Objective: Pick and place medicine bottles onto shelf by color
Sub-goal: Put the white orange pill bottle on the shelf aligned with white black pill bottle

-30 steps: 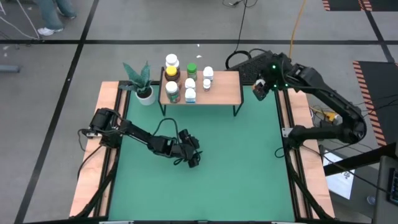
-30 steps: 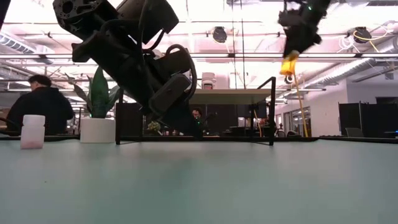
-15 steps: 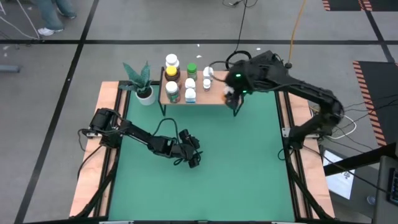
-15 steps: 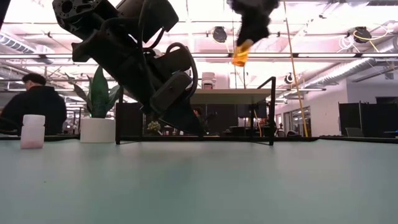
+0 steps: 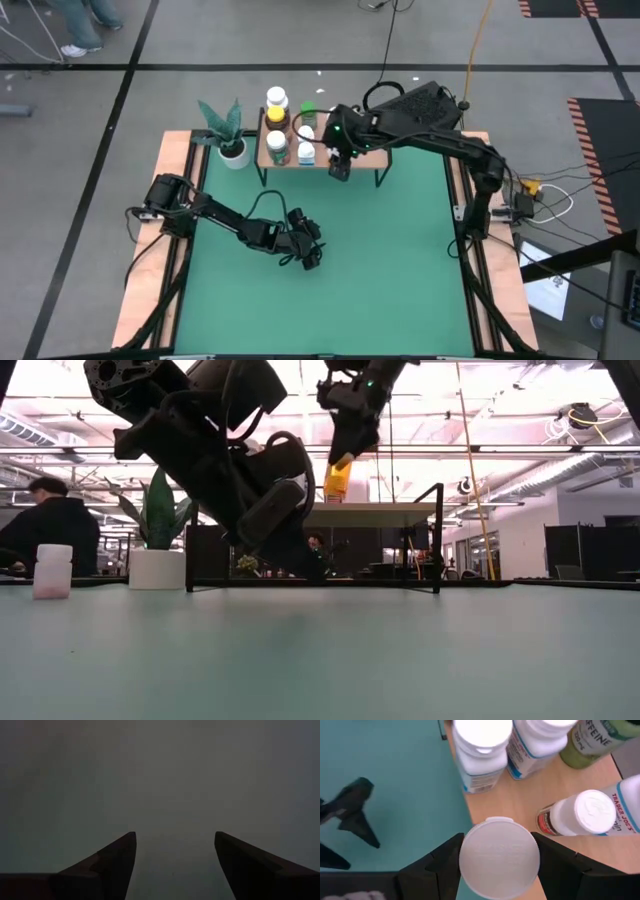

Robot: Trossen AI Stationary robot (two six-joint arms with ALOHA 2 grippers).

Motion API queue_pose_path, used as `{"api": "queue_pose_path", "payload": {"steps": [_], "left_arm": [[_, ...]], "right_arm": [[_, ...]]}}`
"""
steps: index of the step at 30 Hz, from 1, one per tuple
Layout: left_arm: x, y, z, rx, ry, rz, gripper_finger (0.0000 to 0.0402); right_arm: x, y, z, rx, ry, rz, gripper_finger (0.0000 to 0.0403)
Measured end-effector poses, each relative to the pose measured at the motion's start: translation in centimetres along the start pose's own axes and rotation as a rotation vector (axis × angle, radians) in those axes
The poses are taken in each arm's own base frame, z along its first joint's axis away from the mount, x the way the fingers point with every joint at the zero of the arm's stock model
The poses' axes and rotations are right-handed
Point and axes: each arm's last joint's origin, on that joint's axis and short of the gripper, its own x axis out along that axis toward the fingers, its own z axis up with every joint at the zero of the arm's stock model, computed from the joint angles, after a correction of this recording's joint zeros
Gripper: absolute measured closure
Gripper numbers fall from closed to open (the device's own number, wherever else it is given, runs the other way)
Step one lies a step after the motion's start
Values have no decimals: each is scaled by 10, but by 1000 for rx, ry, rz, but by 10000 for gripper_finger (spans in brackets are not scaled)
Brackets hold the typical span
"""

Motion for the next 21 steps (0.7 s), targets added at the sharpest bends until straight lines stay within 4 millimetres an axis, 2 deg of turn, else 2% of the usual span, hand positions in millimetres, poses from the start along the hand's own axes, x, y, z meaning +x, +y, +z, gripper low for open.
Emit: {"api": "queue_pose_path", "payload": {"steps": [4,12,21], "left_arm": [[0,0,-1,4,9,3,128],[0,0,-1,3,7,2,128],[0,0,-1,3,7,2,128]], "right_arm": [[9,-8,0,10,15,-9,192],[9,-25,1,31,-7,-31,191],[18,-26,-4,29,1,22,191]]}}
